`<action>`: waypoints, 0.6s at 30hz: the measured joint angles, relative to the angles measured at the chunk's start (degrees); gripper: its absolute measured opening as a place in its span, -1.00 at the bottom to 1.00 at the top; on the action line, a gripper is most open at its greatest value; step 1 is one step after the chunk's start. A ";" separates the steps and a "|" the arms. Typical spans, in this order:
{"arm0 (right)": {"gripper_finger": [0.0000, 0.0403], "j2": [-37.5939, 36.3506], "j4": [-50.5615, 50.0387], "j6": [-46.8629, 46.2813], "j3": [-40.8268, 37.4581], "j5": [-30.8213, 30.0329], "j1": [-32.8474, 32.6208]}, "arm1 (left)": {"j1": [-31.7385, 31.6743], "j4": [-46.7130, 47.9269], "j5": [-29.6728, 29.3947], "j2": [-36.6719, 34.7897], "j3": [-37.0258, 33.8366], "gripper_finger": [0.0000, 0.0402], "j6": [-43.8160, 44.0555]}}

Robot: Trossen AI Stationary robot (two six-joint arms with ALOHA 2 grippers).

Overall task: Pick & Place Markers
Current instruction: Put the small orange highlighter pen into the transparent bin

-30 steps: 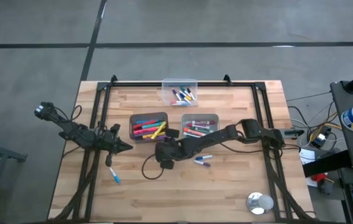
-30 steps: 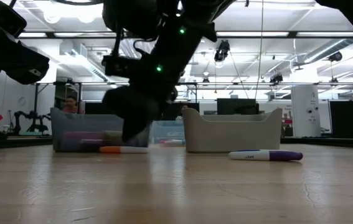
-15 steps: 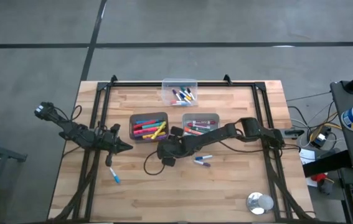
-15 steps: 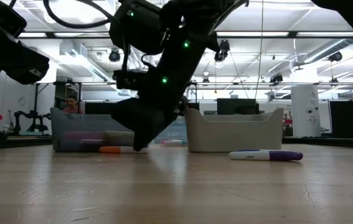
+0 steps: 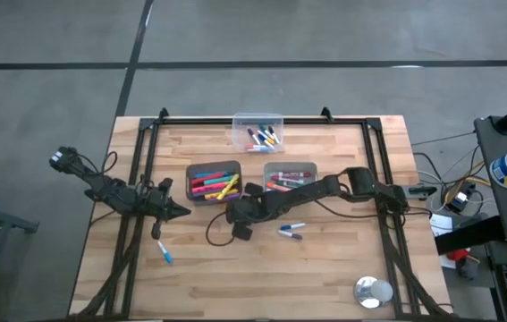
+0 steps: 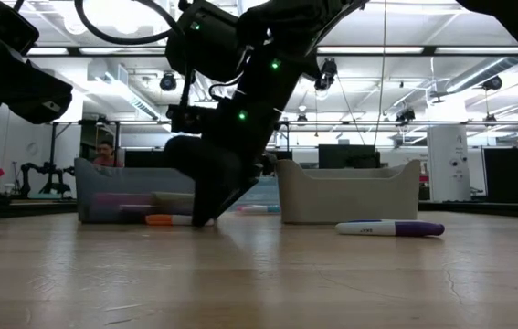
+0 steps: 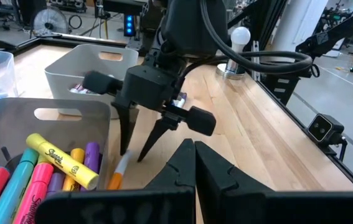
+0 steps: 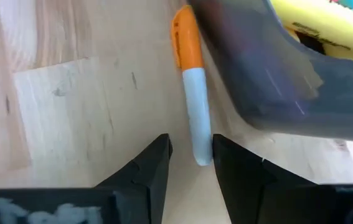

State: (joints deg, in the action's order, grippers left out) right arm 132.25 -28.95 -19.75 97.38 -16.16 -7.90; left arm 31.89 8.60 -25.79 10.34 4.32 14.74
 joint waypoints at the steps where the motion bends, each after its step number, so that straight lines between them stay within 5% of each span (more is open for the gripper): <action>1: -0.38 0.00 0.02 -0.37 0.04 0.41 0.00 | -0.01 0.00 -0.01 0.01 0.00 -1.00 0.00; 10: -0.45 0.15 0.04 -1.58 1.51 3.60 -2.45 | -0.01 0.00 -0.01 0.01 0.00 -1.00 0.00; 18: -0.75 0.15 0.24 -5.11 1.22 3.32 -3.04 | 0.01 -0.02 -0.01 0.01 -0.02 -1.00 0.00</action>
State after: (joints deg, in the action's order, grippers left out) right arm 132.40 -28.71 -24.86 98.61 -12.84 -10.94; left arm 31.90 8.58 -25.80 10.35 4.30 14.74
